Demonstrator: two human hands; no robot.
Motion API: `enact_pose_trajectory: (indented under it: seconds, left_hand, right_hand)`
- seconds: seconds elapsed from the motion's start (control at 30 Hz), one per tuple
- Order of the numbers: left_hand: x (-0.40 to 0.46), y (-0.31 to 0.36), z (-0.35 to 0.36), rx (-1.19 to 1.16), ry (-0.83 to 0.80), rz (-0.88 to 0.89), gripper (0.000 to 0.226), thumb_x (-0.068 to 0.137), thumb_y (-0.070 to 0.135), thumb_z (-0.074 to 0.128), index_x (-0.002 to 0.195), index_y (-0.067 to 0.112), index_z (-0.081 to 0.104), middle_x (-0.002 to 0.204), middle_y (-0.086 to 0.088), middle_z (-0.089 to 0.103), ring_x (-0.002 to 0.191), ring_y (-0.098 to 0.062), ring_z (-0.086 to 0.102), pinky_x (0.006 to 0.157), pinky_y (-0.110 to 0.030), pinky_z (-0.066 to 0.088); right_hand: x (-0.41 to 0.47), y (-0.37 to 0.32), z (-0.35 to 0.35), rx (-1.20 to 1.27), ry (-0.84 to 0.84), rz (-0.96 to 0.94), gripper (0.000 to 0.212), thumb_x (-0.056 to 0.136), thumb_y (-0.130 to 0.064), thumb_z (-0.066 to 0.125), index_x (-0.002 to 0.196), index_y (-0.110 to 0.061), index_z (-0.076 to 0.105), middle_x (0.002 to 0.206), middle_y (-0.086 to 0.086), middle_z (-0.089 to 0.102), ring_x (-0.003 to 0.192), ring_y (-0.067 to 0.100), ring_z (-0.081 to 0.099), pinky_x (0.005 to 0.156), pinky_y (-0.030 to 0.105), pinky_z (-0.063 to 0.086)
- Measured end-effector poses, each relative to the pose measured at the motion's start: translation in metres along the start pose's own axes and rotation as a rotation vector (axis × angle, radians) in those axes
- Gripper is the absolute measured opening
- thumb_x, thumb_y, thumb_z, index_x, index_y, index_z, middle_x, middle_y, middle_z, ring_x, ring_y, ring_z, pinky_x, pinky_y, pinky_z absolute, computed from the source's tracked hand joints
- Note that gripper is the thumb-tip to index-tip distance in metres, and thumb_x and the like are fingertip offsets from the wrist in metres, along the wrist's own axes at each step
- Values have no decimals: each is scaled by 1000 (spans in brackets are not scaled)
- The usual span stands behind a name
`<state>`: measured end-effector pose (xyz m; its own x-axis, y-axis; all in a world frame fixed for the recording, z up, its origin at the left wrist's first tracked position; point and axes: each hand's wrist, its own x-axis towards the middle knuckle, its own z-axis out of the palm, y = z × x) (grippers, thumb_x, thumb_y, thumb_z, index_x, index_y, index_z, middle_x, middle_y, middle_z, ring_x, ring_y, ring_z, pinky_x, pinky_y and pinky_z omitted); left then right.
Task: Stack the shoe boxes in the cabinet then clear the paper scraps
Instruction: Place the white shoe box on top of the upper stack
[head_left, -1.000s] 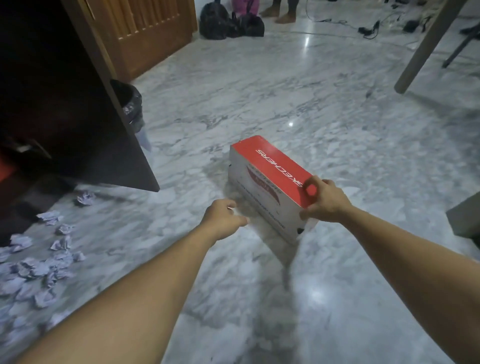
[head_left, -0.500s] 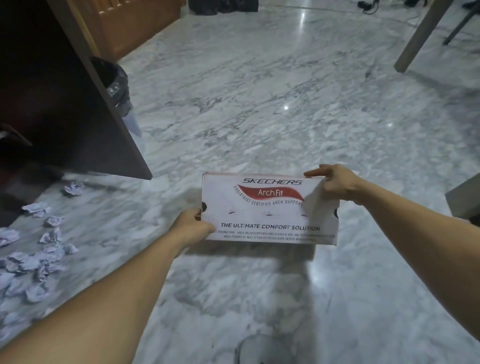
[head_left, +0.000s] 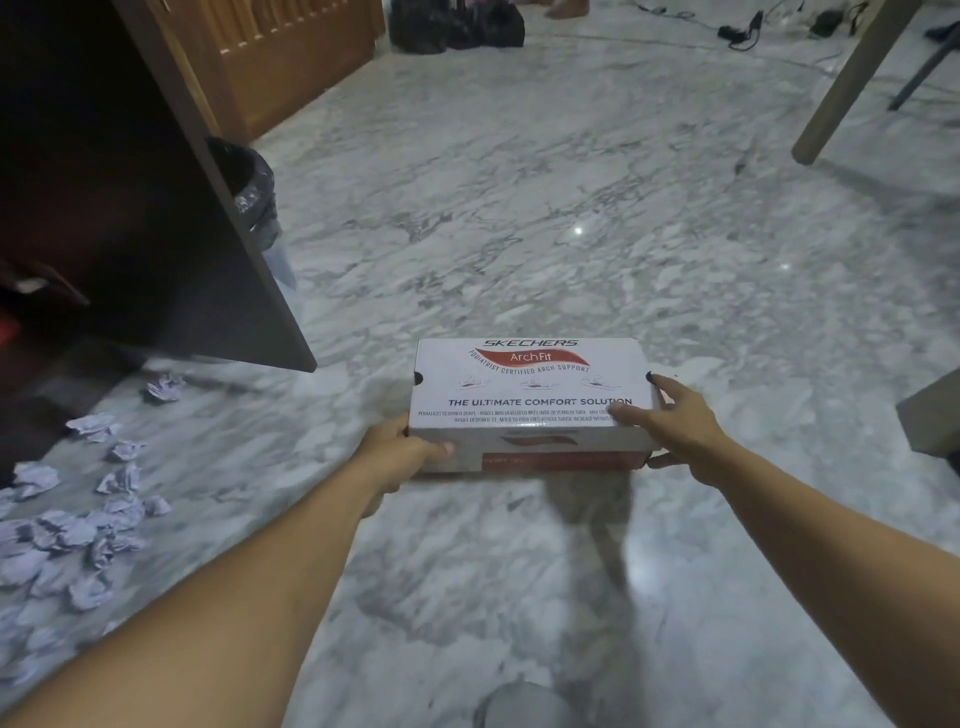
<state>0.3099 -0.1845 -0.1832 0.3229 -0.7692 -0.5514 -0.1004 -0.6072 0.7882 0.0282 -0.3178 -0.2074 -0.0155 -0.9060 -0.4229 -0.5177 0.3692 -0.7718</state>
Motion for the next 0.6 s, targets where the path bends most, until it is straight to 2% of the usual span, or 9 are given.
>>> enact_pose_trajectory:
  seconds: [0.1,0.17,0.33,0.47,0.6]
  left_hand:
    - [-16,21,-11,-59,77,105,27,87,17,69,110,30,65,97,15,63,78,5,52,59,-18,38]
    - [-31,34,-21,-67,161,174,29,87,24,69,115,29,65,100,13,63,76,8,50,59,-19,38]
    - [-90,62,-67,-53,375,295,30,84,27,73,114,24,70,98,7,66,81,-9,57,65,-23,45]
    - [-152,79,-121,-54,488,336,27,80,28,76,106,21,75,102,2,73,85,-14,61,74,-27,49]
    - [-231,101,-178,-100,606,422,29,81,30,75,109,24,74,94,6,68,77,-9,58,70,-26,45]
  right_hand:
    - [-17,-18,-8,-10,-13,-59,93,69,-41,84,148,-29,36,129,5,57,97,28,66,58,42,60]
    - [-33,-36,-13,-22,-18,-116,95,67,-46,85,146,-28,36,127,6,58,97,27,66,59,43,60]
    - [-96,-97,-26,-40,-49,-251,94,65,-46,86,144,-26,38,121,4,61,94,22,65,69,49,61]
    - [-160,-152,-32,-51,-114,-345,90,67,-42,87,144,-26,42,122,4,62,93,22,66,69,51,61]
    - [-231,-214,-30,-32,-177,-473,89,69,-39,86,145,-22,43,124,6,60,95,26,67,70,54,60]
